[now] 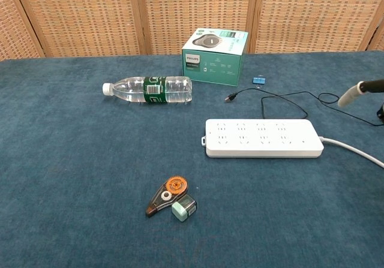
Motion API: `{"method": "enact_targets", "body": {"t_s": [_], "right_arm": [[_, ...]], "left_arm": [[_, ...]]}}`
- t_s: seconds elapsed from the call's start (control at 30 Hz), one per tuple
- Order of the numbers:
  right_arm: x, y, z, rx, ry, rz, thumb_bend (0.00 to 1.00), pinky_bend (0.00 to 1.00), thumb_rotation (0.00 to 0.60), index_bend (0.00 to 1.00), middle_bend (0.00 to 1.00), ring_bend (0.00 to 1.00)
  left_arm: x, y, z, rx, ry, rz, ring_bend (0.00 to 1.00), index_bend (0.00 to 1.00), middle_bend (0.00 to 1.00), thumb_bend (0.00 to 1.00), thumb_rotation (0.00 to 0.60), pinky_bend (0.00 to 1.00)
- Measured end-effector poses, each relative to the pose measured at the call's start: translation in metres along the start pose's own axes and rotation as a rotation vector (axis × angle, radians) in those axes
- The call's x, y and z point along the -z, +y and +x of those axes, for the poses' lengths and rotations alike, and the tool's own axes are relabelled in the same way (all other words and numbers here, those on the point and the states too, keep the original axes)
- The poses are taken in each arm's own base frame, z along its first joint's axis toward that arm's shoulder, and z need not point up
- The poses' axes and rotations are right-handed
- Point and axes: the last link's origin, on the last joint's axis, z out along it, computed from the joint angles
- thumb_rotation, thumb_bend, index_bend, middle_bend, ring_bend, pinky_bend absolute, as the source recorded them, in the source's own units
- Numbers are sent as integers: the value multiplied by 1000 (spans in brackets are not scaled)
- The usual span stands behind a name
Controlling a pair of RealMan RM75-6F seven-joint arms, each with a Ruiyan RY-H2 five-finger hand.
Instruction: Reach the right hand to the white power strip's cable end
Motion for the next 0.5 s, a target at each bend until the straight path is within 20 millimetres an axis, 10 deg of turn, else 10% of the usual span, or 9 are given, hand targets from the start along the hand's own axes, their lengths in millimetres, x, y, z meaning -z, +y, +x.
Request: {"method": "enact_targets", "body": {"t_s": [0.5], "right_arm": [[-43,-29,-20,87,-94,-22,867,1000,600,204,777,895]], "left_arm": [[-2,1,-5,-19,-12,8,0,0,0,0,600,0]]}}
